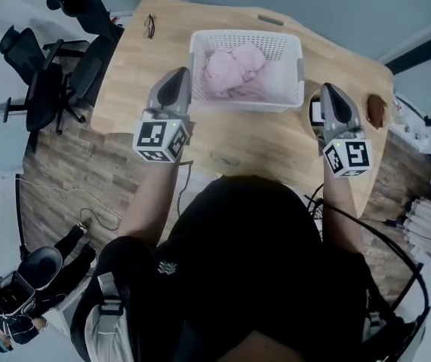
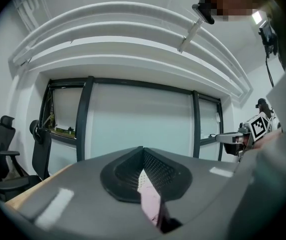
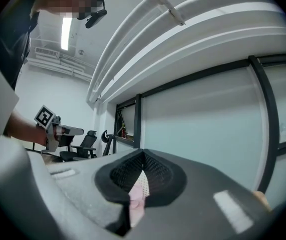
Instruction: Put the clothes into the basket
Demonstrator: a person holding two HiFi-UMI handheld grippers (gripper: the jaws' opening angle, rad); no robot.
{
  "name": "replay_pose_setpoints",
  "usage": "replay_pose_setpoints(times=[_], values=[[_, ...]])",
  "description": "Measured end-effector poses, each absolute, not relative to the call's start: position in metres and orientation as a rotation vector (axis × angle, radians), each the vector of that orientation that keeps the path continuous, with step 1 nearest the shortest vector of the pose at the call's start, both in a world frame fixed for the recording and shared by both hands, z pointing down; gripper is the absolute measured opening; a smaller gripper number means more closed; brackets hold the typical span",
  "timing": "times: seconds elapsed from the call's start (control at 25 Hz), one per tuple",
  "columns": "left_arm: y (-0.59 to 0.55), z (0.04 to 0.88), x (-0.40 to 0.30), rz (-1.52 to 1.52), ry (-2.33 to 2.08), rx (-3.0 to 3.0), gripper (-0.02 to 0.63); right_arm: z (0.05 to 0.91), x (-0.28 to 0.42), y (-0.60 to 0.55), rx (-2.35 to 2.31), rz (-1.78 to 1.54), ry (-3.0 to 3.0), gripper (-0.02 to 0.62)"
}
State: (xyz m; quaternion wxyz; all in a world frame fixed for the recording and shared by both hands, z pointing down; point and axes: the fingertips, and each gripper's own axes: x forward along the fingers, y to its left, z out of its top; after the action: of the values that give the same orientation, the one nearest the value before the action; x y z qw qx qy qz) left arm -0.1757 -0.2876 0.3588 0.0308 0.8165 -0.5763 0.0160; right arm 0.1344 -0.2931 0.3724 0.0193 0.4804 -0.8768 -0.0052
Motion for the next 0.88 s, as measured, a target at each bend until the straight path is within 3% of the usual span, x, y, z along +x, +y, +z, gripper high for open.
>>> replay_pose_setpoints(times=[0.88], values=[[-0.269, 0.376, -0.169, 0.061, -1.853, 2.495, 0.006, 0.408, 0.133, -0.291, 1.413, 0.097, -2.740, 0.002]])
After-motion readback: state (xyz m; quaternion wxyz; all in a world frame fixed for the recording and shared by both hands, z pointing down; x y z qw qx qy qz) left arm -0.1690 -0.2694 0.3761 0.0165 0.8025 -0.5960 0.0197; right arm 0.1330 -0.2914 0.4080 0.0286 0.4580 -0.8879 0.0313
